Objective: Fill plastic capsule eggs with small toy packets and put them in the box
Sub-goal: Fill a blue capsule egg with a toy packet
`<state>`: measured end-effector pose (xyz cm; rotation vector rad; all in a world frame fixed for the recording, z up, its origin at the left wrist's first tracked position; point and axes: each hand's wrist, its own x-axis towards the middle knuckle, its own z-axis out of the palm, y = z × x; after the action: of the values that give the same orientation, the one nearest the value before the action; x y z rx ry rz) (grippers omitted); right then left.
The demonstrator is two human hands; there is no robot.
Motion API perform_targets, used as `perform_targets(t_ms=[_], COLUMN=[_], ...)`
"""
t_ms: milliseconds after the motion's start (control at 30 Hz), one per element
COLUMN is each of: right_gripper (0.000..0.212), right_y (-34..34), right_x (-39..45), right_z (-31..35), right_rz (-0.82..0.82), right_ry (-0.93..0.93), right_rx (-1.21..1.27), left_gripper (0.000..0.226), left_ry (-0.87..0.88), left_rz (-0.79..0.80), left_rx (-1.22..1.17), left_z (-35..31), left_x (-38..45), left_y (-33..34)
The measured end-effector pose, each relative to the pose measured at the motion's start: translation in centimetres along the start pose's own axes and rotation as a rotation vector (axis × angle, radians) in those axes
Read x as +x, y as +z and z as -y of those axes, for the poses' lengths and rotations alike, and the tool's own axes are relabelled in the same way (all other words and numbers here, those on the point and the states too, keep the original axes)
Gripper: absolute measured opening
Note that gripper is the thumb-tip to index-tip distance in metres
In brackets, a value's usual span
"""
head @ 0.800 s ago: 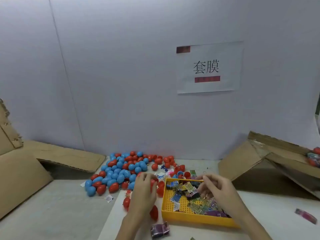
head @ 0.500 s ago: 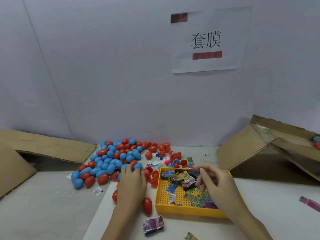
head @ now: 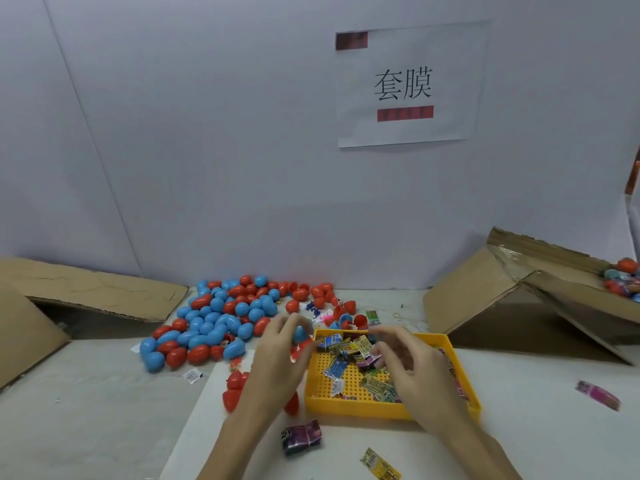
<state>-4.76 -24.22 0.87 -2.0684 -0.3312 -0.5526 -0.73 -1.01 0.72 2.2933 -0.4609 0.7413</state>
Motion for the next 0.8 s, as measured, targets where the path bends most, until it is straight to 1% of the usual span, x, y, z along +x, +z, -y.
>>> perform_targets(t_ms=[100,167,267,367,433,500,567,667,733,800], right_gripper=[0.047,0.052,0.042,0.03,0.022,0.015,0.017,0.023,0.02,0.016], right_y=[0.6,1.0,1.3,1.3,1.1,1.0,0.9,1.1,1.3,1.4], right_x=[-0.4,-0.6,-0.8,-0.7,-0.6,-0.6,-0.6,-0.8,-0.8,-0.9], right_z=[1.0,1.4,1.3,1.1,1.2,1.4,1.5,1.3,1.1,1.1], right_rz=[0.075,0.112,0.074,-0.005,-0.043,-0.08,-0.072,-0.018,-0.024,-0.041], right_ry=[-0.039,-0.085,-0.1,-0.015,0.015,0.015,0.007,0.001,0.023,0.049], right_rx=[0.072,0.054,0.015,0.096,0.146,0.164,0.186,0.169,0.162,0.183], left_gripper=[0.034,0.039,0.037,0.041,0.04,0.035,0.026,0.019,0.018,0.023], left_ry=[-0.025,-0.038,0.004,0.028,0.016,-0.013,-0.057,-0.12,-0.137,-0.138], left_rz=[0.099,0.144,0.137,0.107,0.087,0.084,0.073,0.053,0.061,0.089], left_rx=[-0.254,-0.377,-0.435,-0.474,-0.497,-0.526,-0.542,-0.567,-0.522,-0.504], left_z=[-2.5,-3.5,-4.4,-4.8,-5.1,-5.3,-5.5,-5.6,-5.5,-5.5], left_x=[-0.5,-1.0,-1.4,-1.3,-1.3,-1.5,-1.6,-1.5,-1.5,-1.6], left_y=[1.0,1.7,2.3,2.3,2.3,2.4,2.3,2.2,2.1,2.0])
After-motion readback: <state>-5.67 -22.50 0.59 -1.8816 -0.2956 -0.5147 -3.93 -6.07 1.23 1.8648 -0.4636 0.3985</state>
